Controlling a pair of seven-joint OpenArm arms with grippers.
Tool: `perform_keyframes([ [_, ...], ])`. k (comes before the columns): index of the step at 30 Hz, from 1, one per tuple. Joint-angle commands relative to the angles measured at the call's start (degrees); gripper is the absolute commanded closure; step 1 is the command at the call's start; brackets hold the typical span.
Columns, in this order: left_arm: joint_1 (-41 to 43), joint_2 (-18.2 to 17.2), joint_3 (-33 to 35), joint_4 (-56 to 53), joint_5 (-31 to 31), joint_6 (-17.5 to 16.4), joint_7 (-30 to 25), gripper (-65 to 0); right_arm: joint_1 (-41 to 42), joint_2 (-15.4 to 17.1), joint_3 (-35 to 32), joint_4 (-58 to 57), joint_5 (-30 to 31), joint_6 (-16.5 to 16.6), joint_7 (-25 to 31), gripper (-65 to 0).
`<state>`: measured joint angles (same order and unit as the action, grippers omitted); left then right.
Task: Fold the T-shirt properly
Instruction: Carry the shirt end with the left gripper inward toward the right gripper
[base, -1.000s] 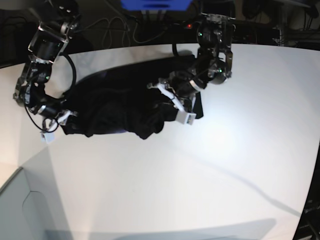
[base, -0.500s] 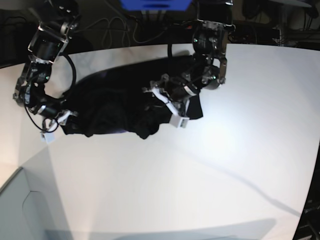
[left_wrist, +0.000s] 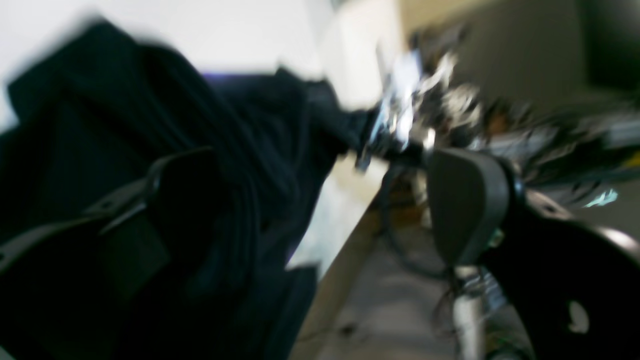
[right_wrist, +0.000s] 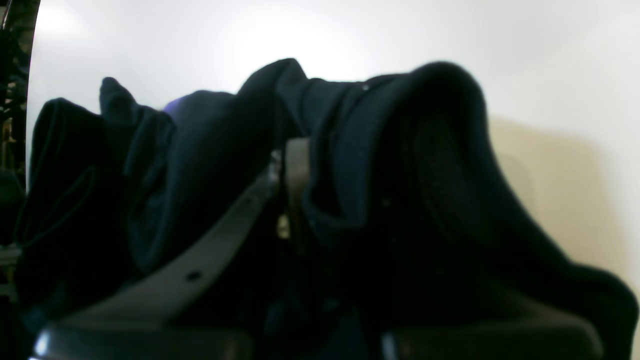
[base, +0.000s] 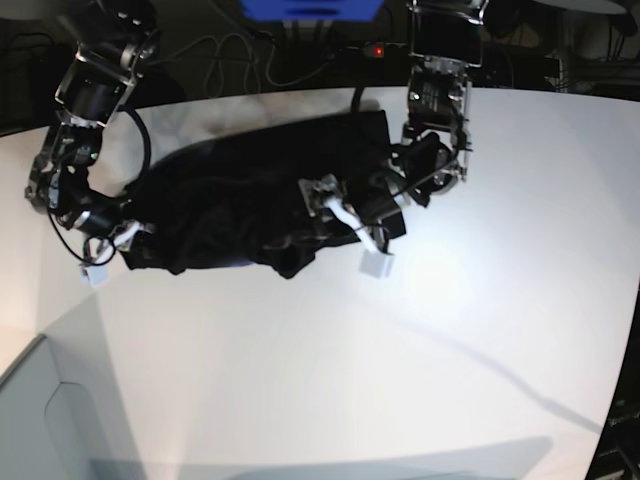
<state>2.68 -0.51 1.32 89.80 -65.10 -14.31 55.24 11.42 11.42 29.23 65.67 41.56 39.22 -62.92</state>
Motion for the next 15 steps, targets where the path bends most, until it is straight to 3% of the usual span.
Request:
perform_keyframes([
  [1,-0.3,0.5,0.2,-1.0,-3.3,-0.3,1.8,-64.5,1.2,0.8,0.3,1.0,1.3,0.8,0.8,-4.1],
  [8,-4.3,0.8,0.4,-12.1,-13.3,-0.3,10.6,-64.5,1.4,0.7,0.2,0.9,1.3,0.8,0.8,-4.1],
  [15,-4.7,-1.1,-0.2,-9.5,-14.6,-0.3,11.4,-64.5,1.2,0.6,0.2,0.9,1.3,0.8,0.8,-4.1],
])
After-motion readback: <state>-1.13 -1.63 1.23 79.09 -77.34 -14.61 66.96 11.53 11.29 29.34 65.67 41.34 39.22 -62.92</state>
